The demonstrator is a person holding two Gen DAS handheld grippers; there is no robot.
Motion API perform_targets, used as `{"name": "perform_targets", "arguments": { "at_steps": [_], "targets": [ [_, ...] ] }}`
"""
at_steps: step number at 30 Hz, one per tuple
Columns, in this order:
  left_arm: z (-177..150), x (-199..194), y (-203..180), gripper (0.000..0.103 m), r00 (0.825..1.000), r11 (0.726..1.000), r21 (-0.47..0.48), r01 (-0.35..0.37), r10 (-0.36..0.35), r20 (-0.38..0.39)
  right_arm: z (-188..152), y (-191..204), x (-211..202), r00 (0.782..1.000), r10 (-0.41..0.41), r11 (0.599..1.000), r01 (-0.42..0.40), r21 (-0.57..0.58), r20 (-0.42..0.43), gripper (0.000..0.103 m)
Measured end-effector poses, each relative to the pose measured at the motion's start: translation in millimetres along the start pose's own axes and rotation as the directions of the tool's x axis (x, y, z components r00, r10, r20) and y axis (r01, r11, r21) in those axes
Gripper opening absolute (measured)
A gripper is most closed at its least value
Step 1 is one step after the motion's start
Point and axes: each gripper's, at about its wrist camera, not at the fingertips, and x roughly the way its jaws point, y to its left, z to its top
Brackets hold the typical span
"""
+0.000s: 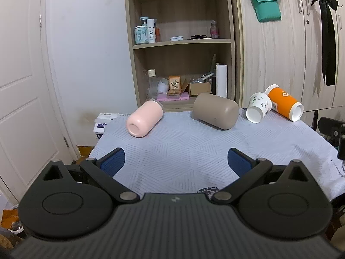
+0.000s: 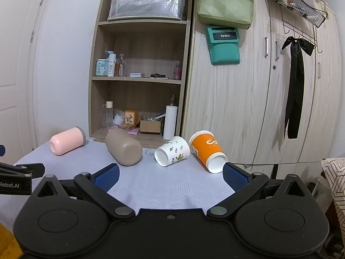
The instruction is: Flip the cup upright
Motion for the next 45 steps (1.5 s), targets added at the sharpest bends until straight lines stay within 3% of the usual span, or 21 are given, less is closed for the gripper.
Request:
{"name": "perform_targets", "arguments": {
  "at_steps": [12,26,30,35,45],
  "targets": [
    [-7,14,5,0.103,0.999,1.0,-0.03,0.005,-0.007,-0.052,-3,1,4,1.0,-0.005,1.0,0.005,-0.007,-0.016,0.103],
    [-5,-2,20,0.103,0.999,0.995,-0.1,0.011,-0.008,0.037,-6,6,9,0.999,-0.006,1.0,0.006,-0.003,-0.031,0.103],
    [-6,-1,19,0.103,1.0,0.996,-0.094,0.01,-0.007,0.03,-5,5,10,0.999,0.0,1.0,0.0,-0.007,-0.037,0.103],
    [-6,-1,23,0.103,0.998,0.991,-0.116,0.061,-0.06,0.014,-6,6,11,0.999,0.002,1.0,-0.002,-0.011,-0.043,0.103],
    [-6,-5,20,0.103,0.998,0.992,-0.109,0.067,-0.065,0.019,-5,7,10,0.999,-0.008,1.0,0.007,-0.015,-0.048,0.103]
  ]
}}
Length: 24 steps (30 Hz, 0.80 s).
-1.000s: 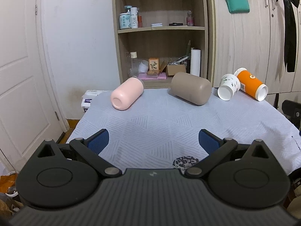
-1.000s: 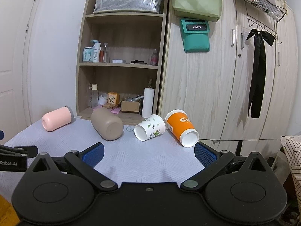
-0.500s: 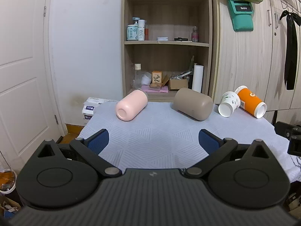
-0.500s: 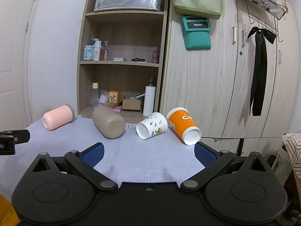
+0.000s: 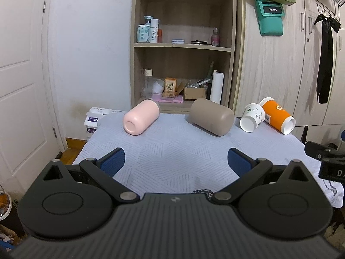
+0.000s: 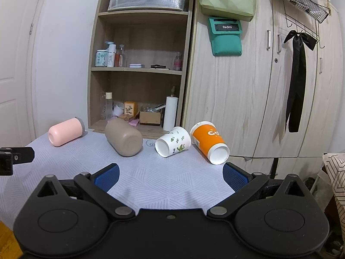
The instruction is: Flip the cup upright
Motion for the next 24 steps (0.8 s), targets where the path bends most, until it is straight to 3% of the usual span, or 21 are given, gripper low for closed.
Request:
{"name": "perform_targets", "arguments": {
  "at_steps": [24],
  "targets": [
    [2,13,-1,0.103,0.995,0.998,-0.026,0.051,-0.053,-0.079,-3,-1,8,1.0,0.003,1.0,-0.003,0.0,-0.029,0.103]
  ]
}}
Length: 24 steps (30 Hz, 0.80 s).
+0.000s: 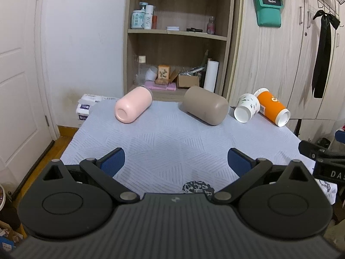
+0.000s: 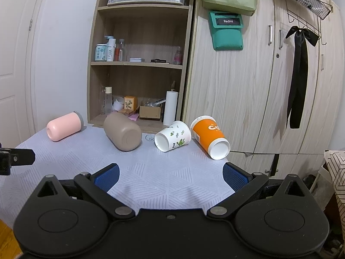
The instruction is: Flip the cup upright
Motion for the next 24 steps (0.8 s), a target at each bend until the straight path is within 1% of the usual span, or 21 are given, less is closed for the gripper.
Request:
{"name": "perform_targets", "arguments": {
  "at_steps": [4,7,10,13,15,18,21,24],
  "targets": [
    [10,4,-2,0.103,1.0,1.0,0.002,0.027,-0.027,-0.015,4,-7,0,1.0,0.03,0.999,-0.03,0.009,-0.001,0.103],
    [27,8,-8,0.103,0.996,0.996,0.035,0.083,-0.082,-0.039,11,-18,3,0.996,0.084,0.996,-0.084,0.042,-0.007,0.103],
    [47,14,-20,0.103,0.988,0.984,0.097,0.149,-0.144,-0.055,20,-32,14,0.984,0.176,0.982,-0.172,0.083,-0.035,0.103],
    [66,26,-36,0.103,0.983,0.968,0.174,0.179,-0.168,-0.073,29,-43,27,0.969,0.242,0.967,-0.236,0.101,-0.054,0.103],
    [78,38,-47,0.103,0.98,0.958,0.212,0.191,-0.175,-0.093,33,-49,37,0.963,0.261,0.961,-0.253,0.114,-0.063,0.103],
    [94,65,-61,0.103,0.97,0.945,0.238,0.224,-0.192,-0.15,37,-59,60,0.954,0.286,0.951,-0.27,0.152,-0.09,0.103],
    [106,89,-74,0.101,0.959,0.933,0.248,0.262,-0.222,-0.177,39,-68,88,0.937,0.327,0.931,-0.297,0.214,-0.122,0.103],
    [121,119,-86,0.1,0.935,0.916,0.238,0.323,-0.27,-0.232,39,-76,119,0.902,0.4,0.888,-0.339,0.31,-0.159,0.103]
  ]
}}
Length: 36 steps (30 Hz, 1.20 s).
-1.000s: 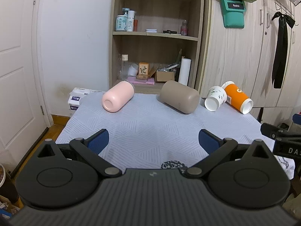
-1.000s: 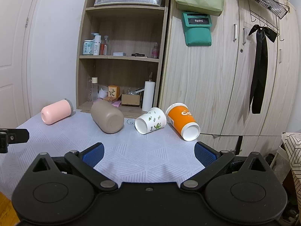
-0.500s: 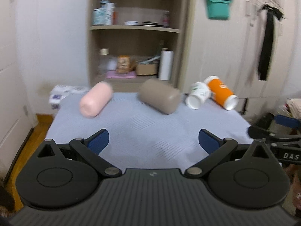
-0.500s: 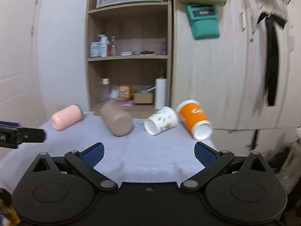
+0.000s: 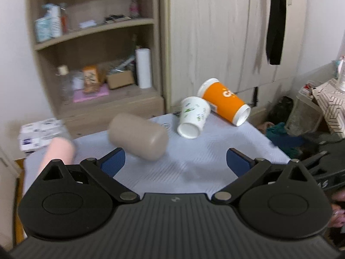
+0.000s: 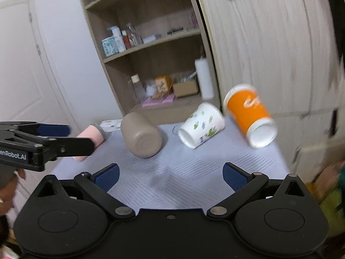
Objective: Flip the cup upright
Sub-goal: 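Move the left tool toward the white leaf-print cup lying on its side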
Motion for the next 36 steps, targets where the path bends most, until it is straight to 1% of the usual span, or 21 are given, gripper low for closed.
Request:
{"name": "perform_targets", "arguments": {
  "at_steps": [4,6,8,10,13,15,17,18,19,23,26,28,30,32,34,36],
  "targets": [
    [28,36,-3,0.1,0.998,0.998,0.047,0.047,-0.046,-0.038,14,-18,33,0.998,0.052,0.994,-0.047,0.103,-0.045,0.103],
    [42,57,-6,0.1,0.998,0.996,0.077,0.041,-0.037,-0.051,21,-24,48,0.995,0.068,0.989,-0.059,0.139,-0.067,0.101],
    [53,75,-6,0.1,0.999,0.995,0.095,0.016,-0.012,-0.044,28,-27,63,0.995,0.06,0.987,-0.046,0.155,-0.086,0.101],
    [62,92,-5,0.1,0.997,0.994,0.105,0.041,-0.035,-0.062,33,-32,75,0.995,0.056,0.983,-0.041,0.178,-0.077,0.101],
    [74,116,0,0.1,0.993,0.993,0.076,0.088,-0.081,-0.09,36,-38,91,0.998,0.037,0.976,-0.024,0.215,-0.053,0.101],
    [80,134,6,0.098,0.986,0.994,0.004,0.11,-0.109,-0.123,38,-43,100,0.998,0.004,0.969,0.01,0.246,-0.056,0.101],
    [81,148,9,0.093,0.979,0.99,-0.048,0.133,-0.139,-0.148,42,-44,110,0.997,-0.003,0.969,0.021,0.246,-0.071,0.101],
    [82,156,10,0.092,0.974,0.986,-0.057,0.154,-0.162,-0.158,43,-44,114,0.997,-0.008,0.969,0.026,0.245,-0.074,0.101],
    [83,163,10,0.09,0.97,0.984,-0.063,0.168,-0.176,-0.168,43,-44,117,0.997,-0.013,0.969,0.031,0.246,-0.073,0.101],
    [83,183,11,0.082,0.957,0.979,-0.066,0.194,-0.204,-0.204,45,-45,127,0.997,-0.029,0.972,0.046,0.232,-0.075,0.098],
    [83,195,13,0.082,0.947,0.974,-0.075,0.215,-0.227,-0.227,45,-46,134,0.999,-0.003,0.972,0.014,0.235,-0.048,0.098],
    [83,199,17,0.082,0.943,0.969,-0.096,0.228,-0.244,-0.226,46,-47,140,0.998,-0.013,0.971,0.026,0.24,-0.055,0.098],
    [84,203,20,0.077,0.935,0.964,-0.106,0.245,-0.264,-0.236,46,-49,145,0.998,-0.022,0.966,0.036,0.255,-0.056,0.098],
    [85,209,22,0.07,0.931,0.964,-0.107,0.243,-0.263,-0.253,46,-51,150,0.998,-0.025,0.961,0.04,0.272,-0.061,0.098],
    [84,213,22,0.068,0.926,0.963,-0.109,0.248,-0.269,-0.267,45,-52,154,0.997,-0.019,0.959,0.037,0.28,-0.069,0.097],
    [84,217,25,0.068,0.919,0.959,-0.137,0.25,-0.279,-0.278,45,-52,158,0.997,-0.012,0.957,0.034,0.287,-0.08,0.094]
  ]
}}
